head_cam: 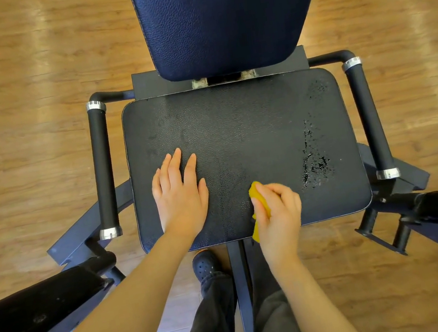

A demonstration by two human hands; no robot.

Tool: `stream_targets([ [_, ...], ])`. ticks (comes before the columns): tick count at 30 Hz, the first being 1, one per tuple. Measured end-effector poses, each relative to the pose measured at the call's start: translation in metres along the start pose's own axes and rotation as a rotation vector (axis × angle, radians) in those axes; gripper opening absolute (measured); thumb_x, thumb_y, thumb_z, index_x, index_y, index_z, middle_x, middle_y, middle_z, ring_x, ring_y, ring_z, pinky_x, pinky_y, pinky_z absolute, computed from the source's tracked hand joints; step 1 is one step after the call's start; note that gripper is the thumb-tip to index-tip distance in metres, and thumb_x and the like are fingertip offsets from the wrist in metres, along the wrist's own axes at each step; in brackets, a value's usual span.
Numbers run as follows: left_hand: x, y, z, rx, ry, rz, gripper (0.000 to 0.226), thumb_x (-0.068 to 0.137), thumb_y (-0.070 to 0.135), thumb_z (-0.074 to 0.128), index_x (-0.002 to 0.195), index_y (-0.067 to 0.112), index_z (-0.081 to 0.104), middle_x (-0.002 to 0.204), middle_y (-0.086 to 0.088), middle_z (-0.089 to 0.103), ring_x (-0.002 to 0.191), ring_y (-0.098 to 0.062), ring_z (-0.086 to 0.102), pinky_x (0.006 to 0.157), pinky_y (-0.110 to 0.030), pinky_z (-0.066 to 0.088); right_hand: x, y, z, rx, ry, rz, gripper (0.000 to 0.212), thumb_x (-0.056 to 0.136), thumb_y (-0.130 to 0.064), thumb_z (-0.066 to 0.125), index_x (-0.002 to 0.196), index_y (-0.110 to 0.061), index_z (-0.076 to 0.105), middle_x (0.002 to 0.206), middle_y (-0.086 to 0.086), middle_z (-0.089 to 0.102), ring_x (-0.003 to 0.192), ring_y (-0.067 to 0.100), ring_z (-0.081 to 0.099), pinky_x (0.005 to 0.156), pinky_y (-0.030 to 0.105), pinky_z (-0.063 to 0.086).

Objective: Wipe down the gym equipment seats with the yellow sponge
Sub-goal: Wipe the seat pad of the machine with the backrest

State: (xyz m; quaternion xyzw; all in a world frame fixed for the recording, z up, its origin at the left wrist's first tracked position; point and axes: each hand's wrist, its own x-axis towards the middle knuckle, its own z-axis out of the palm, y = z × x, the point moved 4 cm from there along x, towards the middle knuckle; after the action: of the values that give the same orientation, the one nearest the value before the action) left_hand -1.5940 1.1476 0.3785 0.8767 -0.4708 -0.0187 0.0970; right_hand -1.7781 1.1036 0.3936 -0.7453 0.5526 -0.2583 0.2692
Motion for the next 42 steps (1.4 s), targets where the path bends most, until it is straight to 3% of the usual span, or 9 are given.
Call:
stream_targets([
  [4,0.000,0.000,-0.001,-0.008,-0.005,0.000,0.051,0.093,0.035,0.035,0.136,0.013,0.051,0.145,-0.015,0.044,0.136,-0.032,0.035,0.110,-0.047,0.026,0.031,0.006,-0.007,-0.042,0.005,0.034,0.030,0.089,-0.007,0.066,0.118,-0.011,0.067,0.110,0.006,0.058,0.100,0.013,0.040,0.085,0.001,0.027],
  [8,0.000,0.000,-0.001,-0.011,-0.024,-0.005,0.051,0.093,0.036,0.034,0.137,0.013,0.050,0.145,-0.014,0.044,0.137,-0.031,0.035,0.110,-0.049,0.029,-0.001,0.011,-0.014,0.004,-0.025,0.109,0.030,0.090,-0.012,0.064,0.120,-0.013,0.064,0.114,0.002,0.055,0.101,0.000,0.037,0.080,0.005,0.035],
  [13,0.000,0.000,-0.001,-0.018,-0.024,-0.003,0.052,0.094,0.036,0.032,0.137,0.013,0.050,0.146,-0.015,0.043,0.137,-0.032,0.033,0.109,-0.049,0.028,-0.048,0.022,-0.022,-0.038,0.004,0.130,0.031,0.091,-0.026,0.059,0.119,-0.016,0.066,0.114,-0.001,0.055,0.103,0.008,0.042,0.082,0.010,0.039],
  [17,0.000,0.000,-0.001,-0.032,-0.015,-0.002,0.052,0.094,0.036,0.033,0.136,0.012,0.051,0.145,-0.016,0.043,0.136,-0.032,0.034,0.110,-0.049,0.028,-0.017,0.021,-0.026,-0.044,-0.010,0.108,0.025,0.089,-0.019,0.063,0.113,-0.013,0.069,0.109,0.004,0.059,0.101,0.011,0.043,0.086,0.003,0.031],
  [22,-0.001,0.000,-0.002,-0.037,-0.017,-0.003,0.052,0.094,0.036,0.033,0.136,0.012,0.051,0.145,-0.016,0.044,0.136,-0.033,0.034,0.110,-0.049,0.027,0.038,0.033,-0.034,-0.079,0.043,0.185,0.026,0.092,-0.016,0.063,0.118,-0.011,0.067,0.114,0.007,0.058,0.103,0.017,0.045,0.083,0.014,0.030],
  [27,-0.001,0.001,-0.002,-0.048,-0.034,-0.010,0.051,0.094,0.035,0.034,0.137,0.012,0.051,0.145,-0.015,0.044,0.137,-0.033,0.035,0.110,-0.049,0.028,0.013,0.033,-0.038,-0.067,0.035,0.179,0.028,0.091,-0.017,0.063,0.118,-0.013,0.067,0.113,0.002,0.056,0.102,0.011,0.041,0.080,0.010,0.033],
  [31,-0.001,-0.001,-0.002,-0.068,-0.030,-0.010,0.044,0.094,0.024,0.057,0.135,0.011,0.052,0.145,-0.016,0.044,0.136,-0.034,0.036,0.109,-0.051,0.029,-0.016,0.034,-0.044,-0.059,0.020,0.195,0.029,0.088,-0.016,0.066,0.116,-0.014,0.068,0.109,-0.007,0.052,0.099,0.007,0.040,0.078,0.017,0.042],
  [35,0.000,0.002,-0.008,-0.147,-0.042,-0.046,0.046,0.087,0.016,0.066,0.132,0.010,0.055,0.144,-0.016,0.044,0.133,-0.036,0.038,0.107,-0.054,0.030,0.001,0.029,-0.052,-0.054,-0.006,0.237,0.025,0.085,-0.009,0.070,0.110,-0.009,0.071,0.104,0.000,0.057,0.096,0.015,0.046,0.073,-0.003,0.034],
  [42,0.030,0.051,-0.010,-0.211,-0.043,0.051,0.046,0.089,0.019,0.063,0.134,0.011,0.052,0.142,-0.012,0.045,0.127,-0.032,0.044,0.103,-0.051,0.033,0.095,0.027,-0.067,-0.006,0.024,0.139,0.024,0.089,-0.012,0.066,0.113,-0.010,0.069,0.109,0.003,0.057,0.099,0.013,0.044,0.081,-0.004,0.027],
])
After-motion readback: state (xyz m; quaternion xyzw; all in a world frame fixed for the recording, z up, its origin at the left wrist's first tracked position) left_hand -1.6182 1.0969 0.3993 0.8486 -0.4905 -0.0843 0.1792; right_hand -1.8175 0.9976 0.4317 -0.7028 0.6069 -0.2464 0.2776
